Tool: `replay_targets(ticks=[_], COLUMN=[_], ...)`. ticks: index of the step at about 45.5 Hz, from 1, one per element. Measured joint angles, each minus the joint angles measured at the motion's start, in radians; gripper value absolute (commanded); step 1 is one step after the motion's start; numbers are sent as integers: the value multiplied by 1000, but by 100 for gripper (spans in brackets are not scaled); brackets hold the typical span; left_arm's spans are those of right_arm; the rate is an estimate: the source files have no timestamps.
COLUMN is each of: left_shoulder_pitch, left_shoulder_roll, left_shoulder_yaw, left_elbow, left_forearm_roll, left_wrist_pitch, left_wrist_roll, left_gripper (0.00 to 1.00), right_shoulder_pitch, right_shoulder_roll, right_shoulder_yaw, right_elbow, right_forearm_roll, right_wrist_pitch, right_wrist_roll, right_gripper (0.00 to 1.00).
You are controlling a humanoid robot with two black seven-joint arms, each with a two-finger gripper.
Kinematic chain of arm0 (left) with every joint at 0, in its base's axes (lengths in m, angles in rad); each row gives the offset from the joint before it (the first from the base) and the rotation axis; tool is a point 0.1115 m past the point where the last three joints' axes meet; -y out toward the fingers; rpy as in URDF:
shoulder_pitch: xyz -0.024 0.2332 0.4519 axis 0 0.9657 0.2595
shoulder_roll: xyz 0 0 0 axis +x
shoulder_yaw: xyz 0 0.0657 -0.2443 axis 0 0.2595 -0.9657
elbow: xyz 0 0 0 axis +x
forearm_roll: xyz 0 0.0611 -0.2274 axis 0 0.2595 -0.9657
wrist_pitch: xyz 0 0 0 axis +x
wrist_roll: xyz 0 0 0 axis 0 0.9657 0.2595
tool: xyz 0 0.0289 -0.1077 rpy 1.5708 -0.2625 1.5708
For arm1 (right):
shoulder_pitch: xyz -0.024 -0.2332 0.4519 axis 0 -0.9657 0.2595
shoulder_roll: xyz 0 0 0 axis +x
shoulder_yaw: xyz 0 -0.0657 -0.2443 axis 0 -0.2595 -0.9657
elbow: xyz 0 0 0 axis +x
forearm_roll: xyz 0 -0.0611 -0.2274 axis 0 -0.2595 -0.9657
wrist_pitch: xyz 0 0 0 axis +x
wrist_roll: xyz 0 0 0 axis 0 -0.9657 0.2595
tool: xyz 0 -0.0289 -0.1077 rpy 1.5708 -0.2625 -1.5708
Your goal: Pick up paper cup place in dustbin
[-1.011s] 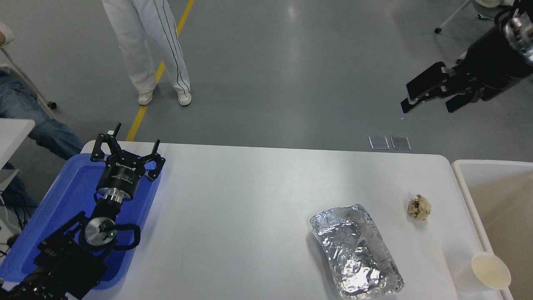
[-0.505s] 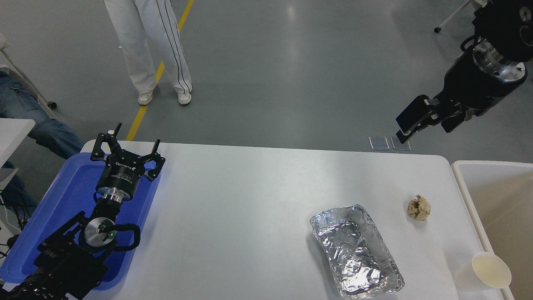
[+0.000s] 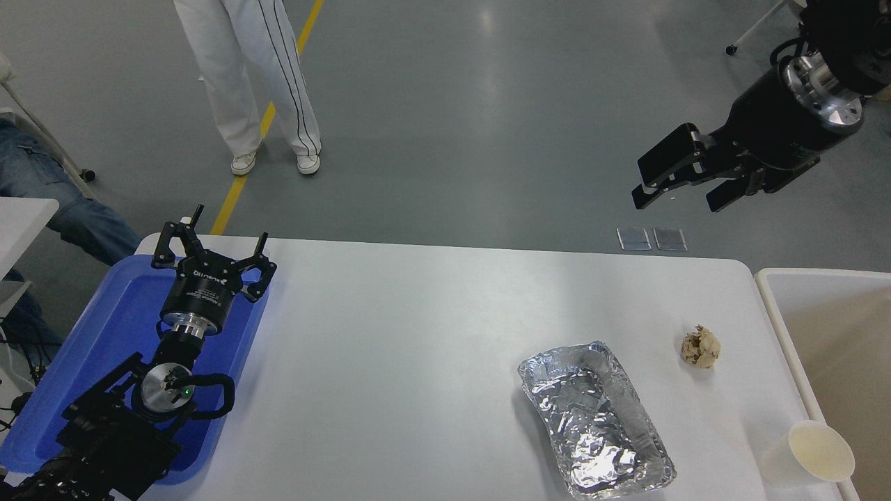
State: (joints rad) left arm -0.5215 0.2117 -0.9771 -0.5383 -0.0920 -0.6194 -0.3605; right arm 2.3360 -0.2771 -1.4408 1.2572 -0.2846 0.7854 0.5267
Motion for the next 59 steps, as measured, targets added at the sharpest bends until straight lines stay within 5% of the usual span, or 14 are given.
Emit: replay_targets(ticks=[9, 13, 41, 59], left_shoulder_pitch=[0, 0, 0, 0], left_shoulder_roll=[0, 0, 0, 0], left_shoulder_yaw=[0, 0, 0, 0], left_elbow=[0, 0, 0, 0], left_forearm_roll=[0, 0, 0, 0], left_wrist_pitch=[0, 0, 0, 0], left_wrist_roll=[0, 0, 0, 0], left_gripper=[100, 100, 100, 100], right_shoulder_pitch=[-7, -17, -264, -401], right_shoulder_roll=[10, 15, -3, -145], right_shoulder_yaw=[-27, -34, -50, -41], right_elbow=[-4, -4, -4, -24], right_forearm_roll=[38, 38, -213, -310], right_wrist_pitch=[0, 0, 0, 0], right_wrist_roll=[0, 0, -6, -5], right_gripper=[99, 84, 83, 83])
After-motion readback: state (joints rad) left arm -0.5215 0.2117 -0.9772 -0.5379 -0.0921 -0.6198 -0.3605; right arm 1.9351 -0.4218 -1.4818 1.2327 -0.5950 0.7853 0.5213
